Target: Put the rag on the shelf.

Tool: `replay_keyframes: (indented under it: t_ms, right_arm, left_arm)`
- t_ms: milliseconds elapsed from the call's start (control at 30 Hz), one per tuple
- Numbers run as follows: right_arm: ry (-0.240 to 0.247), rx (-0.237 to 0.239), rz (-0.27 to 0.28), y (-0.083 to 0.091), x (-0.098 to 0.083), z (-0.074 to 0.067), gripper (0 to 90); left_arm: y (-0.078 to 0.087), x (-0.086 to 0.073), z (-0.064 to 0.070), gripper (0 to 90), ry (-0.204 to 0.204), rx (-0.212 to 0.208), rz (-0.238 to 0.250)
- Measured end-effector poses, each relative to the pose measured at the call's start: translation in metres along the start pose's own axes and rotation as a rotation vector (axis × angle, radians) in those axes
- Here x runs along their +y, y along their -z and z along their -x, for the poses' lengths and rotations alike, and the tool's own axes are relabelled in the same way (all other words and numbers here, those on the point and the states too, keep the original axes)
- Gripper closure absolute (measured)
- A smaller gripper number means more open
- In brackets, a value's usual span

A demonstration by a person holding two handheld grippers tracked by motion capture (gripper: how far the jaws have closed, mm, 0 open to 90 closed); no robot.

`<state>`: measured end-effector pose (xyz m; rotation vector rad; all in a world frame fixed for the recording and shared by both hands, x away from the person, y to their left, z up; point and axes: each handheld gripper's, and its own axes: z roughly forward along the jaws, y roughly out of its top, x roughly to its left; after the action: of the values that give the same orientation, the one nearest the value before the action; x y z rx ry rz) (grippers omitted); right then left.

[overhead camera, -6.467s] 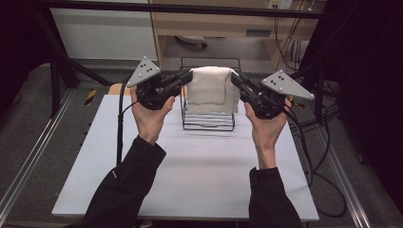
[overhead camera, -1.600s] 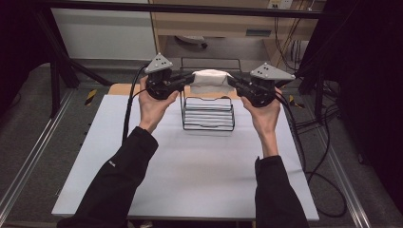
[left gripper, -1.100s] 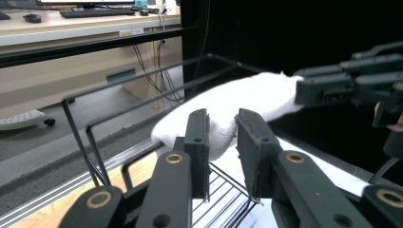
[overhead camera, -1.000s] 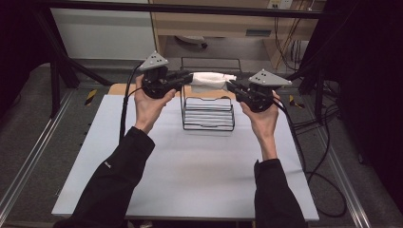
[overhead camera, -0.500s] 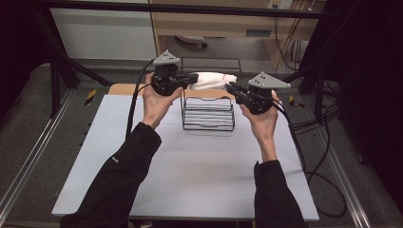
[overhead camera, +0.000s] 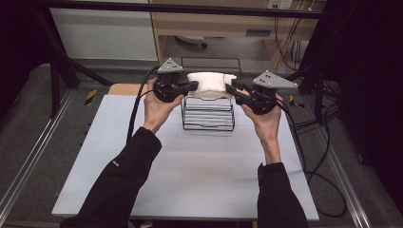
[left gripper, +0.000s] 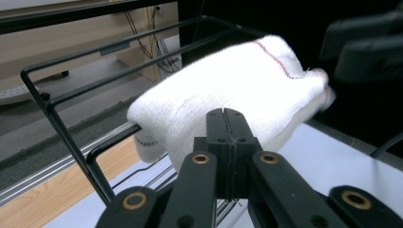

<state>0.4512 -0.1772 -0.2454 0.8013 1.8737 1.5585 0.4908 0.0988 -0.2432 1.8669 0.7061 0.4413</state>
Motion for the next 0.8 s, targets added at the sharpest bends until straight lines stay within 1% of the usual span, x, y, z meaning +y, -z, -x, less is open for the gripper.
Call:
replay_keyframes:
  t_ms: [67,133,200,267,367,400,500,633,800]
  right_arm:
    - [-0.003,0.005,-0.006,-0.002,0.003,-0.001,72.3]
    - [-0.006,0.011,-0.039,-0.006,0.002,-0.001,78.8]
    - [-0.013,0.007,-0.085,-0.012,-0.002,-0.003,83.4]
    - [-0.03,0.004,-0.117,-0.016,-0.01,-0.002,87.4]
    - [-0.05,-0.008,-0.152,-0.02,-0.02,0.001,89.8]
    - [-0.052,-0.019,-0.163,-0.021,-0.023,0.002,89.9]
    - [-0.063,-0.036,-0.171,-0.023,-0.031,0.005,89.8]
    - [-0.062,-0.056,-0.167,-0.027,-0.037,0.008,88.9]
    - [-0.06,-0.048,-0.147,-0.025,-0.038,0.008,86.5]
  left_arm:
    - [-0.001,-0.003,0.001,89.8,-0.001,-0.003,0.0]
    - [-0.002,-0.005,0.001,89.8,-0.007,-0.002,-0.003]
    - [-0.002,-0.008,0.002,89.8,-0.011,-0.002,-0.006]
    - [-0.002,-0.011,0.002,89.8,-0.016,-0.002,-0.01]
    - [-0.003,-0.014,0.002,89.8,-0.018,0.001,-0.013]
    - [-0.004,-0.015,0.001,89.8,-0.015,0.002,-0.01]
    - [-0.008,-0.017,0.0,89.8,-0.012,0.009,-0.012]
    - [-0.013,-0.02,-0.002,89.8,-0.005,0.016,-0.011]
    - [-0.01,-0.021,-0.002,89.0,-0.004,0.016,-0.007]
